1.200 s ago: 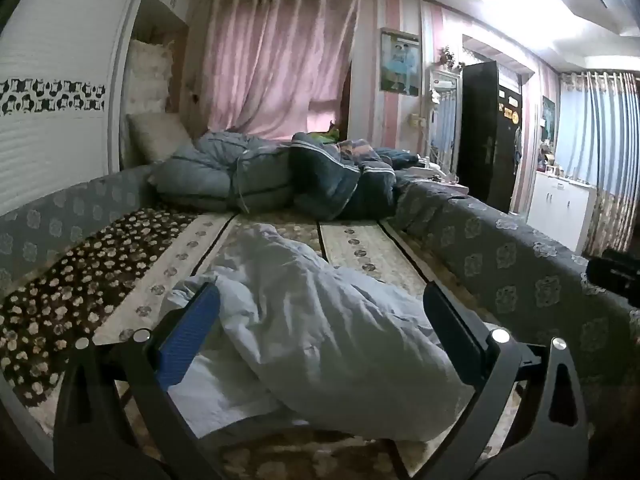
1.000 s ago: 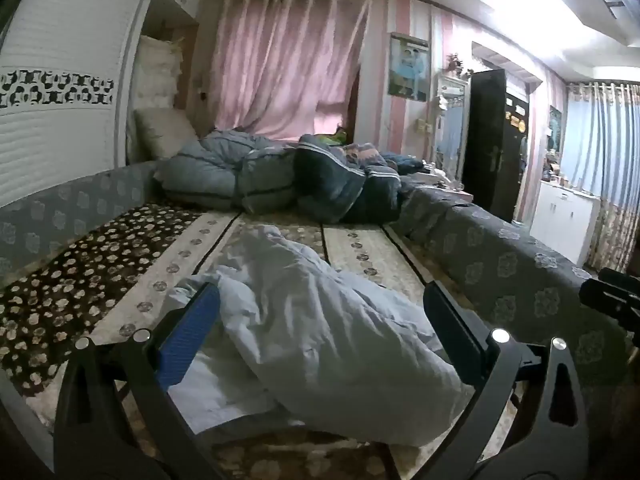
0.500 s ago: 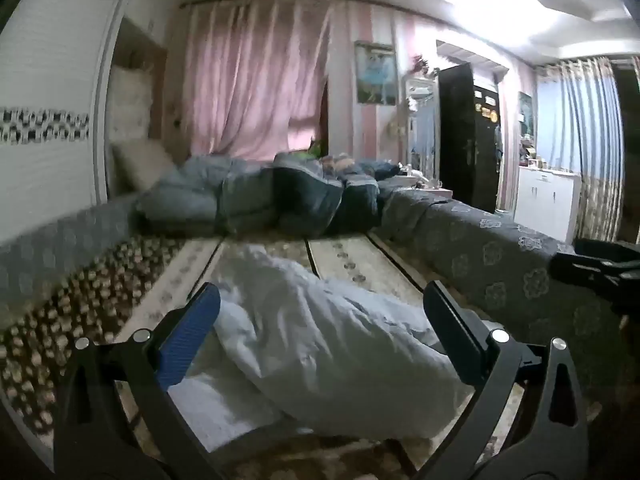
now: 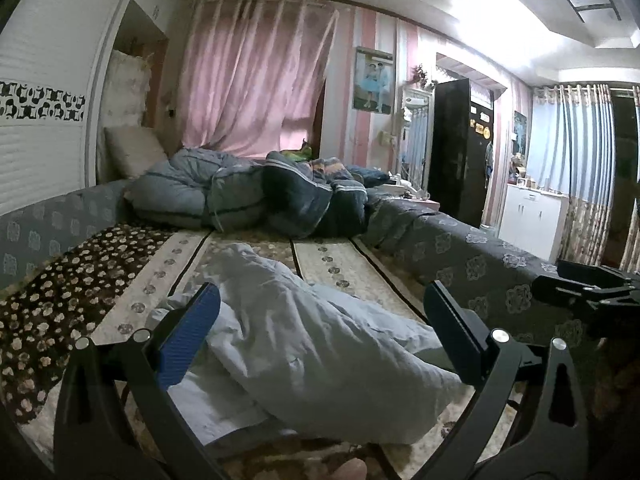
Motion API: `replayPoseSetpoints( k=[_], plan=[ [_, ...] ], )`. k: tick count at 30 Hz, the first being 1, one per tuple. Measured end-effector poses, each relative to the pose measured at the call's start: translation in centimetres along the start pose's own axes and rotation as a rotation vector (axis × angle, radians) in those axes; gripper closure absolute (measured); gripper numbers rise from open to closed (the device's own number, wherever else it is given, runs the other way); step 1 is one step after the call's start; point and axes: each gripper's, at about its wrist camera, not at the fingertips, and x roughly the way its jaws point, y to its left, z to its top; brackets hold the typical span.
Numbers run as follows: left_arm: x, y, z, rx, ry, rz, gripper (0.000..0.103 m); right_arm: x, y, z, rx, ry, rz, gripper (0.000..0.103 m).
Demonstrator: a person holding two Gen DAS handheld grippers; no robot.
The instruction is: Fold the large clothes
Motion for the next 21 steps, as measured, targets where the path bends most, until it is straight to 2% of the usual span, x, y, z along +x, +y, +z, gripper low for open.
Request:
replayPoseSetpoints(
  k=[11, 14, 18, 21],
  plan=[
    [2.4, -2.0, -0.8, 0.047, 0.053, 0.006, 0.003, -0.2, -1.3, -0.1, 0.038, -0.001, -0.001, 0.002],
    [2.5, -2.4, -0.7, 0.041, 0.039, 0.004, 0.003, -0.4, -2.2, -0.2, 0.067, -0.001, -0.005, 0.002],
    [1.8, -3.4, -0.7, 0.046, -0.017, 0.043, 0.003, -0.5, -3.3, -0.4, 0.101, 0.007, -0.019, 0.002],
    [2.4, -3.9, -0.9, 0.034, 0.025, 0.072, 0.003, -0.2, -3.8, -0.4, 0.122, 0.02, -0.027, 0.002]
  ],
)
